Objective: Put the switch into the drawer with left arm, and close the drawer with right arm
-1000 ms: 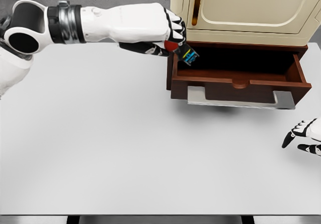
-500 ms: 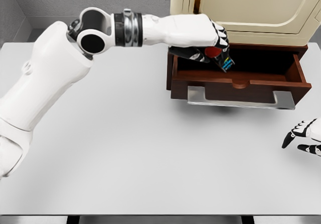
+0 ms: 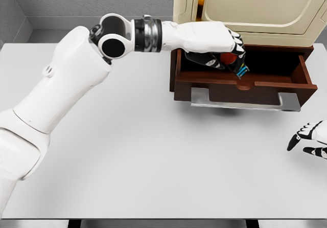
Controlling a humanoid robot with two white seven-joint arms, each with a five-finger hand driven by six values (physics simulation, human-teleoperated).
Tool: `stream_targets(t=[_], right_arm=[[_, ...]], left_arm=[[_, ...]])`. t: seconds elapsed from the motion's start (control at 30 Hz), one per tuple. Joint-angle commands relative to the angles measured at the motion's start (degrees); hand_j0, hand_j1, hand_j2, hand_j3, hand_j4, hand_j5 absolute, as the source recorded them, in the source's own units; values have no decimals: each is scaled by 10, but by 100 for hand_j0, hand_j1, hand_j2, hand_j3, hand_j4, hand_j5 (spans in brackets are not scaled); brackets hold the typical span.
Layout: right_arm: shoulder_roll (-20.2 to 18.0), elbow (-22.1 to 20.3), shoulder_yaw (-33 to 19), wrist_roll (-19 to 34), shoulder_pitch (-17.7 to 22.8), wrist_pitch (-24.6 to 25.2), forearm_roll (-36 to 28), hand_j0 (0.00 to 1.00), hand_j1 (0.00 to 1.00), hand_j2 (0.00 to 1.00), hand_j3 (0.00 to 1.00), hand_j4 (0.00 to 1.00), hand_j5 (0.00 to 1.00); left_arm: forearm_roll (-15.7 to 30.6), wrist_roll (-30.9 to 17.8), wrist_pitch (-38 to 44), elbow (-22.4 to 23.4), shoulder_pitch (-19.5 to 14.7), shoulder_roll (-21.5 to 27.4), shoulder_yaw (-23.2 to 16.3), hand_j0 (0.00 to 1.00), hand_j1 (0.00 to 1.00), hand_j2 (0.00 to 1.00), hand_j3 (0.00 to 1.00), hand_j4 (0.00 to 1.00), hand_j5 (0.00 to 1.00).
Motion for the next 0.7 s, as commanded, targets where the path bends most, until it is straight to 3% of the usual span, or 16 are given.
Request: stream_targets(t=[0.0, 0.1, 0.23, 0.37, 0.57, 0.67], right_arm=[[-1, 0, 0, 0, 0, 2, -4, 55, 55, 55, 55, 55, 55], [-1, 0, 0, 0, 2, 2, -4, 55, 55, 55, 55, 55, 55], [-1, 0, 0, 0, 3, 2, -4, 55, 55, 55, 55, 55, 55], [-1, 0, 0, 0, 3, 2, -4, 55, 55, 55, 55, 55, 55], [-2, 0, 0, 0, -6, 2, -4, 53, 53, 53, 53, 53, 53], [-2, 0, 1, 0, -7, 2, -4, 53, 53, 53, 53, 53, 53]], left_arm=[[4, 0, 2, 1, 0, -4, 1, 49, 49, 49, 49, 49, 49], [8, 0, 2, 2, -1, -5, 2, 53, 53, 53, 53, 53, 53], [9, 0, 2, -1, -1, -5, 3, 86, 86, 86, 86, 86, 86], [14, 0, 2, -1, -2, -8, 6, 99, 99, 99, 99, 99, 99], [24, 0, 2, -5, -2, -5, 18, 100, 100, 100, 100, 100, 100], [79, 0, 2, -74, 0, 26, 18, 100, 100, 100, 100, 100, 100]])
